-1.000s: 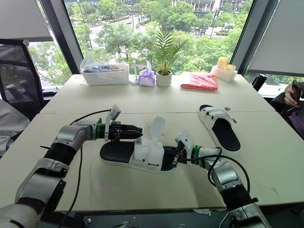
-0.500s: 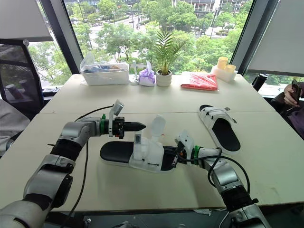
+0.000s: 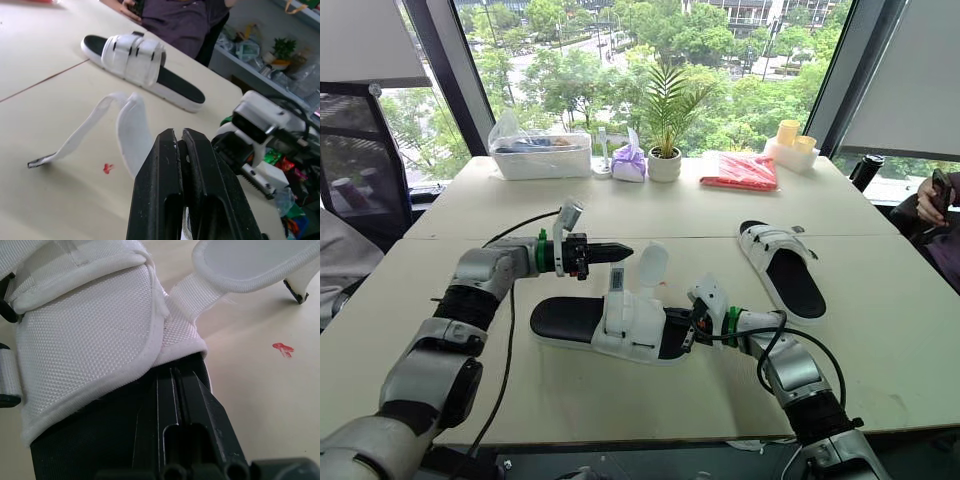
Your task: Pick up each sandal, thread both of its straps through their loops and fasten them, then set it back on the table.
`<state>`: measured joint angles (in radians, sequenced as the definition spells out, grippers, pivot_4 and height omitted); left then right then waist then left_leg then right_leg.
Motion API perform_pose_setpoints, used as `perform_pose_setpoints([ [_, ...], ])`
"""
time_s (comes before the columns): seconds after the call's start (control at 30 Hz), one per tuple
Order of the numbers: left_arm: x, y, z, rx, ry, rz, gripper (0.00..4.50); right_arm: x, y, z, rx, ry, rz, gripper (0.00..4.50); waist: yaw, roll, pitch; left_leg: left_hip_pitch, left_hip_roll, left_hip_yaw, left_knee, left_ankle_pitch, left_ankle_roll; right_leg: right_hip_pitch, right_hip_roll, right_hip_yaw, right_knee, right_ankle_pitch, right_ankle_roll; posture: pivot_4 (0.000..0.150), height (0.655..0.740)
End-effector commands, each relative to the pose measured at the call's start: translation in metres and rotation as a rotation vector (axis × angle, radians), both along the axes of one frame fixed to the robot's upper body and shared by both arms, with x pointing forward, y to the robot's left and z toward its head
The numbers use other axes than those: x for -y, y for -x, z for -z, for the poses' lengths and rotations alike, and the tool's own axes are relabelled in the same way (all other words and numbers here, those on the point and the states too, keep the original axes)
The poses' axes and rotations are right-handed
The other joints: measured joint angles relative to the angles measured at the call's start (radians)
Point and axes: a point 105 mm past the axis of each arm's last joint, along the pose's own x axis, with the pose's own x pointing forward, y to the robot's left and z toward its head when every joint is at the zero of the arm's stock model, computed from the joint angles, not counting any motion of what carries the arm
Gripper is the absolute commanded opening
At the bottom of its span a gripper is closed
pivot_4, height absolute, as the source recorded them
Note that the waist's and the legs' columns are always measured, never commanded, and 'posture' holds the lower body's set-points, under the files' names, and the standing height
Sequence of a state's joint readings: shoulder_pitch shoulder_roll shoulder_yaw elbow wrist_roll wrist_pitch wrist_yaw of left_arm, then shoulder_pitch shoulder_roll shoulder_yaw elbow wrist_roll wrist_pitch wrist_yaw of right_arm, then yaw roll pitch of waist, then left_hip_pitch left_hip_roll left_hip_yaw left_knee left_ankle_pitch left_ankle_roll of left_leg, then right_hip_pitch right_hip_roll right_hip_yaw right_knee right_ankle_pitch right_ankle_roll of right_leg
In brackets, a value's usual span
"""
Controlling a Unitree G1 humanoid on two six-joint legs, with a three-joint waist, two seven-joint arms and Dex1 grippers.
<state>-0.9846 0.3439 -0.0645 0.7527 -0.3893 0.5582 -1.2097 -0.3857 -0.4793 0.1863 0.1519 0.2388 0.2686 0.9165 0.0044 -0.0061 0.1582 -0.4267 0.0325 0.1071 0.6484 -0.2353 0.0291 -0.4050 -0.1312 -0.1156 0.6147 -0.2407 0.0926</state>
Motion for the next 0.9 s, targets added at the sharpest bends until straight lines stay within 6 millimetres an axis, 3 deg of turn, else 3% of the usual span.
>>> perform_pose_setpoints([
  [0.03,0.0,-0.009,0.006,0.039,-0.059,-0.01,0.07,0.015,0.007,0.041,-0.138,0.092,0.077,0.0,-0.001,0.0,0.0,0.0,0.0,0.0,0.0,0.0,0.0,0.0,0.0,0.0,0.0,0.0,0.0,0.15,0.74],
  [0.07,0.0,-0.009,0.014,0.03,-0.085,-0.006,0.07,0.015,0.008,0.04,-0.138,0.092,0.079,0.0,0.0,0.0,0.0,0.0,0.0,0.0,0.0,0.0,0.0,0.0,0.0,0.0,0.0,0.0,0.0,0.15,0.74],
  [0.17,-0.004,-0.01,0.029,0.007,-0.127,-0.013,0.98,0.016,0.008,0.04,-0.137,0.089,0.086,0.0,0.0,0.0,0.0,0.0,0.0,0.0,0.0,0.0,0.0,0.0,0.0,0.0,0.0,0.0,0.001,0.15,0.74],
  [0.4,-0.016,-0.016,0.029,0.029,-0.133,-0.069,4.45,0.017,0.007,0.034,-0.115,0.065,0.109,0.0,0.0,-0.001,0.001,0.0,0.0,0.0,0.0,0.0,0.0,-0.001,-0.001,-0.001,0.0,0.0,0.001,0.15,0.74],
  [0.7,-0.042,-0.029,-0.011,0.103,-0.022,-0.201,4.45,0.034,0.012,-0.004,-0.017,0.041,0.147,0.0,0.012,-0.002,0.001,-0.011,-0.001,-0.001,0.002,-0.001,0.002,-0.005,-0.002,-0.002,0.0,0.001,0.001,0.15,0.74],
  [0.9,-0.024,-0.014,-0.035,0.134,0.023,-0.096,4.45,0.036,0.028,-0.033,0.021,0.011,0.132,0.0,0.009,-0.003,0.004,-0.019,-0.002,-0.002,0.01,-0.003,0.006,-0.008,-0.002,-0.004,0.001,0.002,0.005,0.15,0.74],
])
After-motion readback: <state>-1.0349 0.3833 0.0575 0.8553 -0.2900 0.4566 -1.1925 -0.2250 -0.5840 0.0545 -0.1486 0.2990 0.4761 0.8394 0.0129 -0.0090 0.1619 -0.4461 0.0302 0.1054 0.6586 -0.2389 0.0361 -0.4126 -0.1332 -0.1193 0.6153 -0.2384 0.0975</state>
